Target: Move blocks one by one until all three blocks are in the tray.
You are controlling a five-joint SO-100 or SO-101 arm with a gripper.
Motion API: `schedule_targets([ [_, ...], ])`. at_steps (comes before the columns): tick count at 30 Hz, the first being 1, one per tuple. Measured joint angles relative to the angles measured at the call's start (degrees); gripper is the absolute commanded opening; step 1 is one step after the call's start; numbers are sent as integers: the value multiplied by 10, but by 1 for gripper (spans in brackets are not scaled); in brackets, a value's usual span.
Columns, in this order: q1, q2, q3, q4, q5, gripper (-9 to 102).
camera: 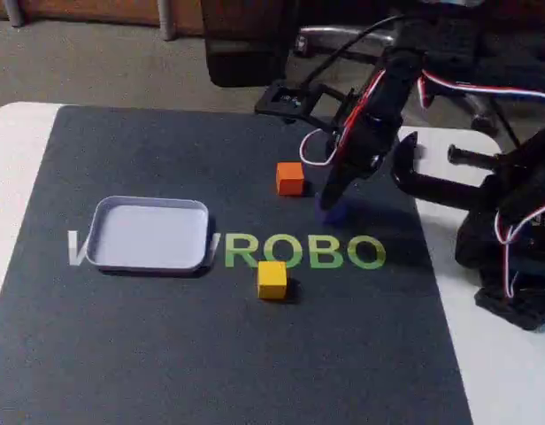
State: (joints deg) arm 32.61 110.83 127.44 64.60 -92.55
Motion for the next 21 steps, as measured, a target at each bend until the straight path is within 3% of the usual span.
schedule_targets([
  [14,43,79,106,-36,-54,19],
  [21,54,118,129,-35,-57,24],
])
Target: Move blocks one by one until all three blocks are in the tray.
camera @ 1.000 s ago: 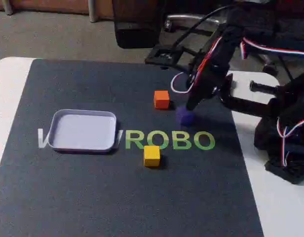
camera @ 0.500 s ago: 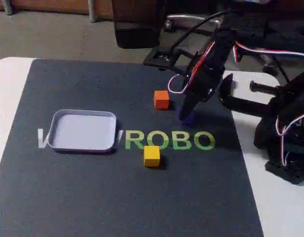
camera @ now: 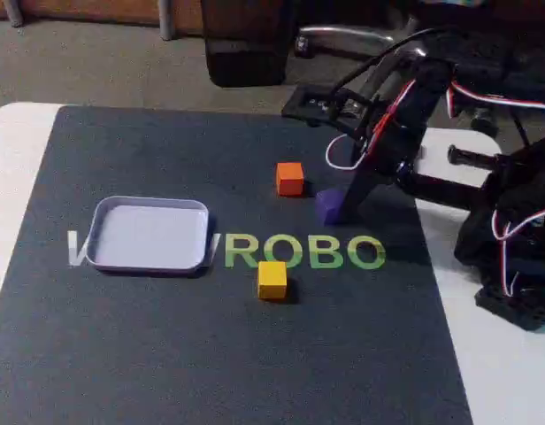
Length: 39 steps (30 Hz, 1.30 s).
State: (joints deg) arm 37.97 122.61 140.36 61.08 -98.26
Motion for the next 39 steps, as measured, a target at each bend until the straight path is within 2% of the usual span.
schedule_targets([
  [21,11,-56,0,-14,47,27],
  [39,-29,-193,-91,-34,207,27],
])
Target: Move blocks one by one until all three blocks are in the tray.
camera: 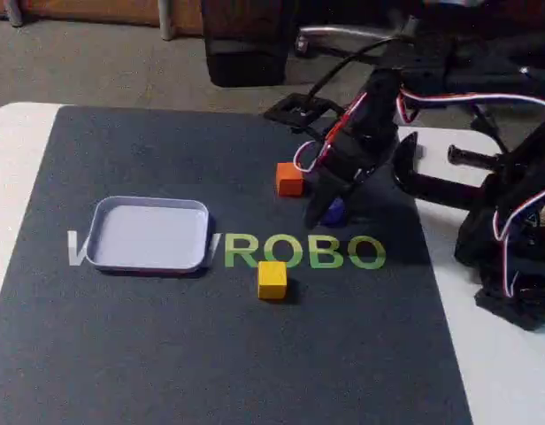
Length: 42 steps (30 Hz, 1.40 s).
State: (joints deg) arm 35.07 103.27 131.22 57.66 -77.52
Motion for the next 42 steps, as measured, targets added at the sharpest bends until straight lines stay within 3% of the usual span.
schedule_targets([
  [18,25,-47,-1,-41,17,25],
  [27,30,-62,-1,-52,17,19],
  [35,31,-62,-1,-53,17,6],
  [38,31,-62,-1,-54,17,-8],
  [42,29,-62,-1,-55,20,-8],
])
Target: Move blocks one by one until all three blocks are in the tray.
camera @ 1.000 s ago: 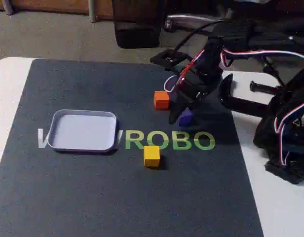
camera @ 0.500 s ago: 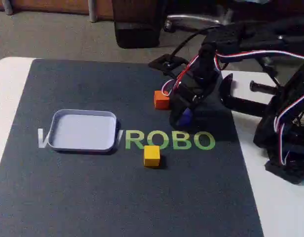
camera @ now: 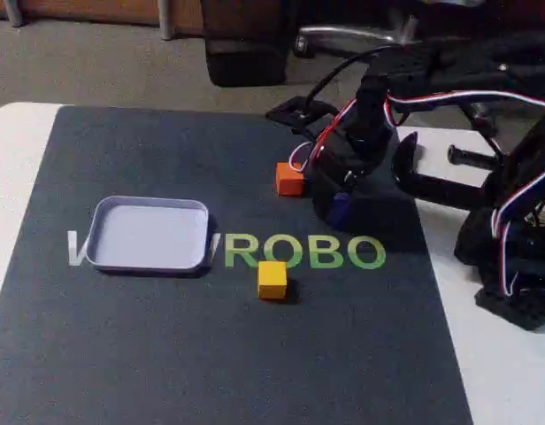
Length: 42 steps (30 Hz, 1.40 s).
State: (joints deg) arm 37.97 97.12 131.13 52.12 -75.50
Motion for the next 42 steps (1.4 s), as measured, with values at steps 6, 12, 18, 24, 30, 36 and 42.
schedule_targets([
  [6,-40,55,-3,1,22,-8],
  [12,-108,77,-61,1,70,-8],
  [18,-165,13,-173,1,118,-8],
  [24,-185,-110,-318,1,144,-8],
  [30,-196,-200,-423,1,148,-8],
  [36,-197,-268,-493,1,144,-8],
  [42,-197,-335,-549,1,135,-8],
])
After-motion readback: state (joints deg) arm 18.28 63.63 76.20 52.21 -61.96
